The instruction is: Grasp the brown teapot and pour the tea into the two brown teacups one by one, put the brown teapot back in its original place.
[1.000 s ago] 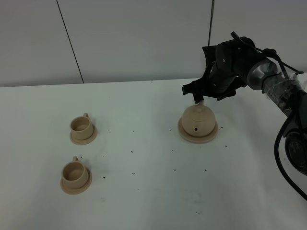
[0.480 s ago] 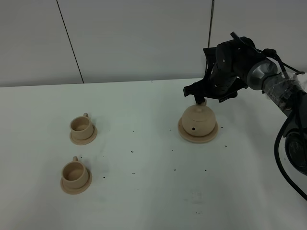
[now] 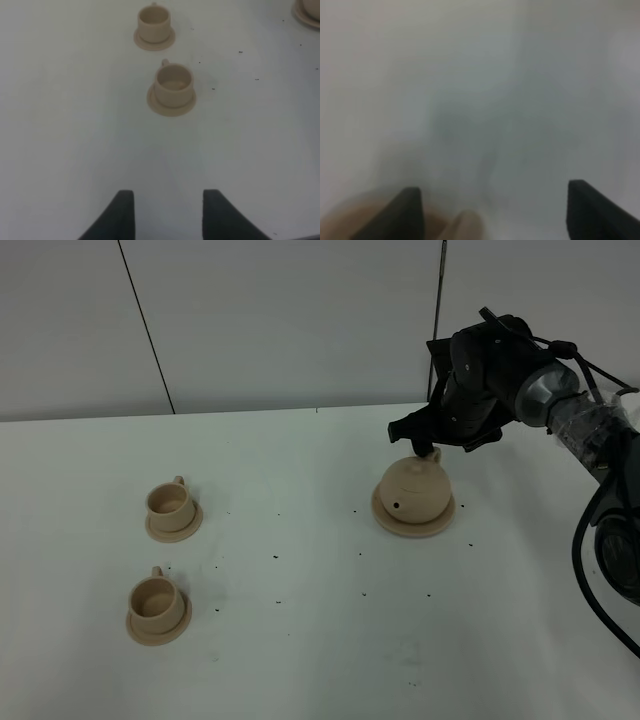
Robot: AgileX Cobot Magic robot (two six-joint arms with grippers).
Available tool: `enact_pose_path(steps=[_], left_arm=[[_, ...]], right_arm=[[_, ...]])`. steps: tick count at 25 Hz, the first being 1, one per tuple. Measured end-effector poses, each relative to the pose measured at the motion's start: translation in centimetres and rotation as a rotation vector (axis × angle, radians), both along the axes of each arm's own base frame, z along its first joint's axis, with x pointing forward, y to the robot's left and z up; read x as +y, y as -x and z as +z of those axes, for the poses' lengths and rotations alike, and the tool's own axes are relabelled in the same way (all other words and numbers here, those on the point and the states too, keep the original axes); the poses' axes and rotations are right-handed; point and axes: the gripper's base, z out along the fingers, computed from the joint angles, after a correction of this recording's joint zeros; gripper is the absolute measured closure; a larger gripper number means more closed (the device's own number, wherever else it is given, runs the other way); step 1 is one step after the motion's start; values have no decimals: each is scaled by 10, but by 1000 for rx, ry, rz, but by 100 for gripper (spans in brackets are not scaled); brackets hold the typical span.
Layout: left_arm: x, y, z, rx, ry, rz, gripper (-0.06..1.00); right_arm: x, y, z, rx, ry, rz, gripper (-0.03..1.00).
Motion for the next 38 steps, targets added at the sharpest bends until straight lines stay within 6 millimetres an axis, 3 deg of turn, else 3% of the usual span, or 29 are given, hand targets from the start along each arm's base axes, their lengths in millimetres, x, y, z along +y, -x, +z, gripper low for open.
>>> enact_pose_path(steps=[7, 15, 35, 38], left_arm=[[0, 0, 0, 0, 0, 0, 55], [0, 0, 0, 0, 0, 0, 55], [0, 0, 0, 0, 0, 0, 55], [0, 0, 0, 0, 1, 1, 55]], right_arm=[[-3, 1, 2, 17, 31, -1, 39], [-5, 5, 27, 41, 64, 7, 39], [-6, 1, 29, -3, 73, 25, 40], [-6, 2, 22, 23, 85, 31, 40]])
